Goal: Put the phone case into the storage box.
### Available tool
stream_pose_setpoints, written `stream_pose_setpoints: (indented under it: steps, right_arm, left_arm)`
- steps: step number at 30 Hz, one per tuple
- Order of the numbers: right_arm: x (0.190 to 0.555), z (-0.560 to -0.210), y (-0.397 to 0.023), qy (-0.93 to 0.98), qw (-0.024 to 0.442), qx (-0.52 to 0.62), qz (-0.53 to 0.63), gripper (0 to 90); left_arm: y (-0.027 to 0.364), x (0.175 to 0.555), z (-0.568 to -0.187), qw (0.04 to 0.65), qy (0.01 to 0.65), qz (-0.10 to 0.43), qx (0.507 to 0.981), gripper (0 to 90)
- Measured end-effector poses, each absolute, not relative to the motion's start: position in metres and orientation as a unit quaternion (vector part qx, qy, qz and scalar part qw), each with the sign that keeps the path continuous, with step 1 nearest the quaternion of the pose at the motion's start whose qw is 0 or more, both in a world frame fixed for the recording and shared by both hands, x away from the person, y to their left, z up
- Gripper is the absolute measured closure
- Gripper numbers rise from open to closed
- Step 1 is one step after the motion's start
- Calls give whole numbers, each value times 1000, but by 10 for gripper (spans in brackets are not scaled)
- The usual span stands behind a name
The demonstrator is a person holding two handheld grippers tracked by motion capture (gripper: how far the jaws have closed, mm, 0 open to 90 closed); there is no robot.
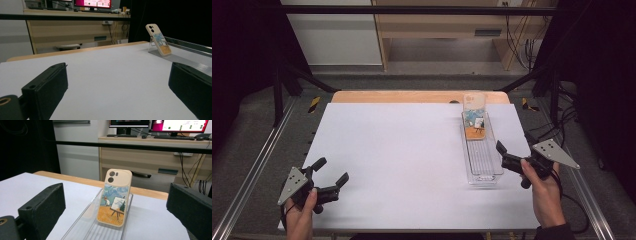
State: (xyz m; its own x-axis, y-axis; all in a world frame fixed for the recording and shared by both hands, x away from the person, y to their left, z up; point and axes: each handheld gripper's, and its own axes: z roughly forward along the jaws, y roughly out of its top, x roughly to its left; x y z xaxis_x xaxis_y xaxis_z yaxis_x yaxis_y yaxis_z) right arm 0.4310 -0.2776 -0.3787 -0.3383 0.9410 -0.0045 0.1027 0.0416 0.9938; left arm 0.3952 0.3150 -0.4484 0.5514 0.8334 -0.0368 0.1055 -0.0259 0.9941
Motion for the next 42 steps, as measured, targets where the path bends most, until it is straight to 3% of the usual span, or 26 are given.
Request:
stream_pose_setpoints:
  steps: [42]
  right_arm:
    - [403, -440, -290, 605, 364, 427, 564, 26]
  left_arm:
    - [320, 387, -447, 602, 349, 325, 641, 23]
